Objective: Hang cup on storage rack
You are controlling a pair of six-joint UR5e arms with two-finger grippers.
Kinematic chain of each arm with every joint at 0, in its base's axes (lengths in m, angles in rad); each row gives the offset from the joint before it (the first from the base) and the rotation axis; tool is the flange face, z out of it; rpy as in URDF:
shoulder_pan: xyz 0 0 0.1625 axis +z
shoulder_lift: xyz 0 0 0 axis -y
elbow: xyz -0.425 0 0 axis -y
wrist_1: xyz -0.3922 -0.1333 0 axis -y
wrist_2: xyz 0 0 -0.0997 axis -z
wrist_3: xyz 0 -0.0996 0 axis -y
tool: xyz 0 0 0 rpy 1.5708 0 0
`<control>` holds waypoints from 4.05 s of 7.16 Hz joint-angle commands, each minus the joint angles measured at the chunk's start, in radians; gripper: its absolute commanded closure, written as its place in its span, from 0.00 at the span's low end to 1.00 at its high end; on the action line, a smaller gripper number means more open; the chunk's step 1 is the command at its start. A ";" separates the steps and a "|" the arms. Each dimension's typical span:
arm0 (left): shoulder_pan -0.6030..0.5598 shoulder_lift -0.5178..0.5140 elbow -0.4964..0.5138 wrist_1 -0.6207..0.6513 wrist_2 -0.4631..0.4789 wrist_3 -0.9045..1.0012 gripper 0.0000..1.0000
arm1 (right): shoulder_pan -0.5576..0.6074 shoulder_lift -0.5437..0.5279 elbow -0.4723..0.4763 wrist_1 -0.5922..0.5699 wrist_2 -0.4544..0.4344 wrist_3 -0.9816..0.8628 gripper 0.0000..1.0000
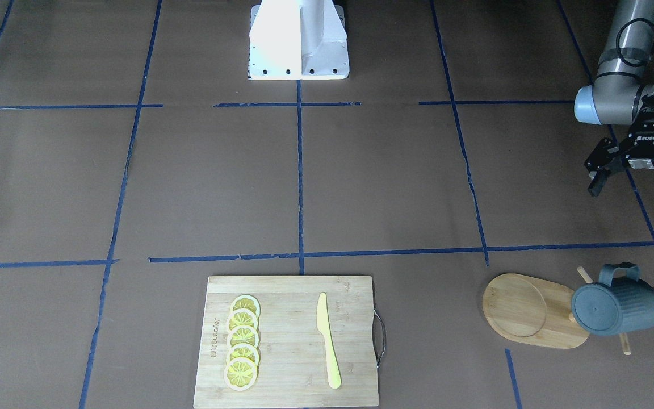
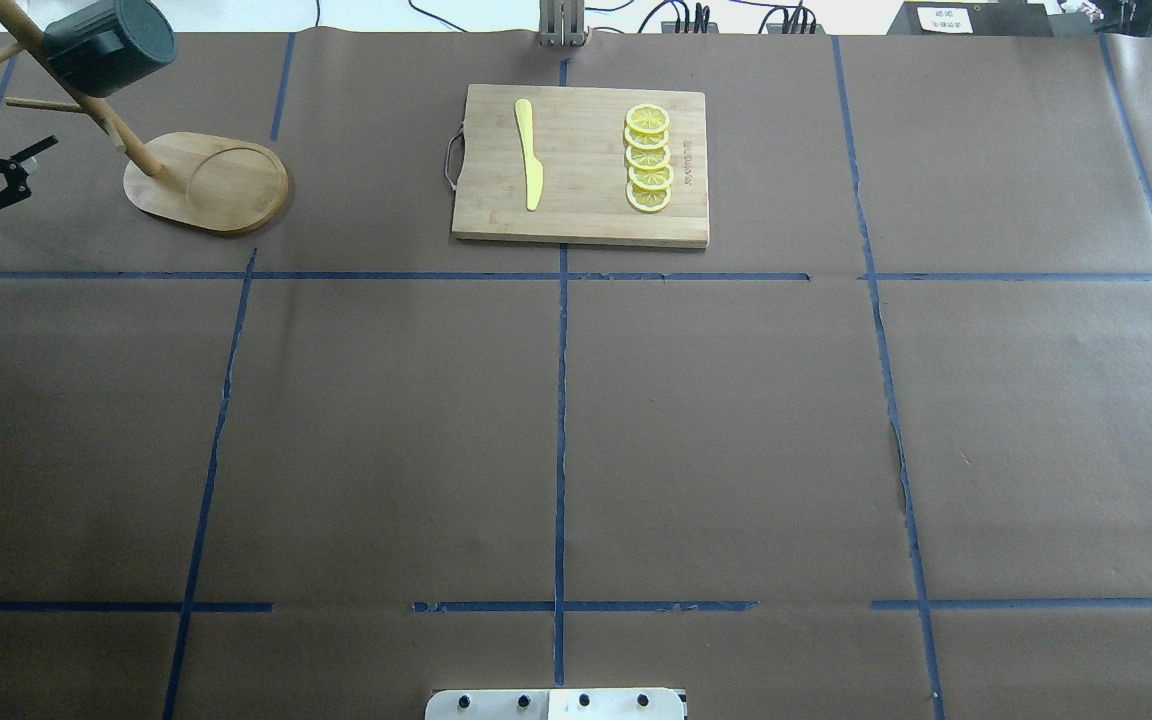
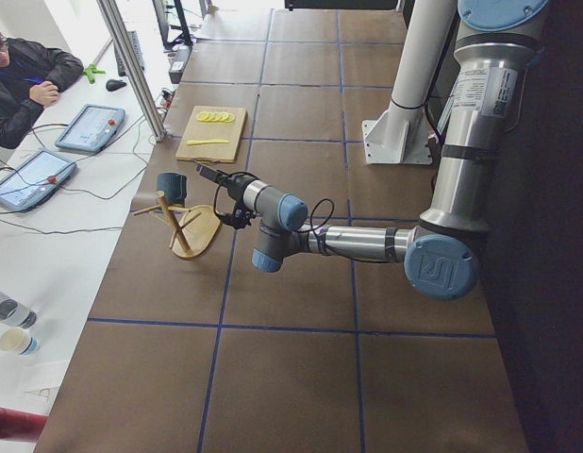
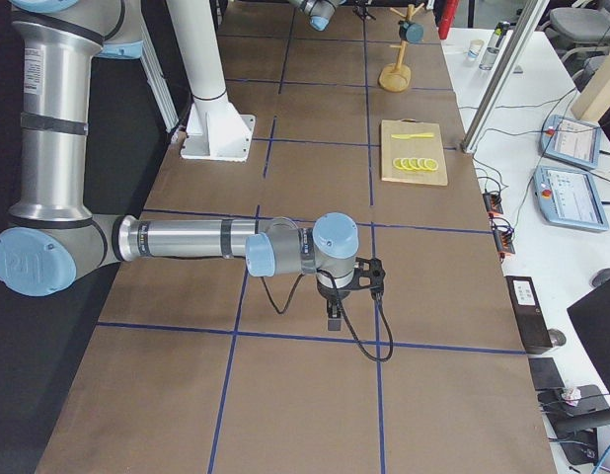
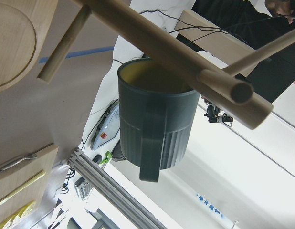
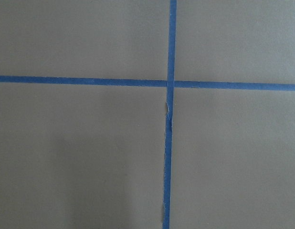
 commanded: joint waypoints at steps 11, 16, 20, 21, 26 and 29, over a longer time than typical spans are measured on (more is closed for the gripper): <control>-0.348 0.055 -0.055 0.957 -0.655 2.325 0.00 | -0.008 0.000 0.002 0.000 0.007 0.004 0.00; -0.431 0.083 -0.162 1.580 -0.506 2.806 0.00 | -0.008 -0.003 0.009 0.002 0.027 0.006 0.00; -0.499 0.277 -0.207 1.766 -0.676 2.794 0.00 | -0.006 -0.012 0.012 0.002 0.025 0.004 0.00; -0.500 0.273 -0.212 1.775 -0.661 2.790 0.00 | -0.008 -0.011 0.012 0.002 0.017 0.003 0.00; -0.500 0.247 -0.287 1.927 -0.664 2.794 0.00 | -0.008 -0.011 0.011 0.002 0.017 0.001 0.00; -0.499 0.238 -0.325 1.913 -0.661 2.802 0.00 | -0.008 -0.011 0.009 0.002 0.016 0.000 0.00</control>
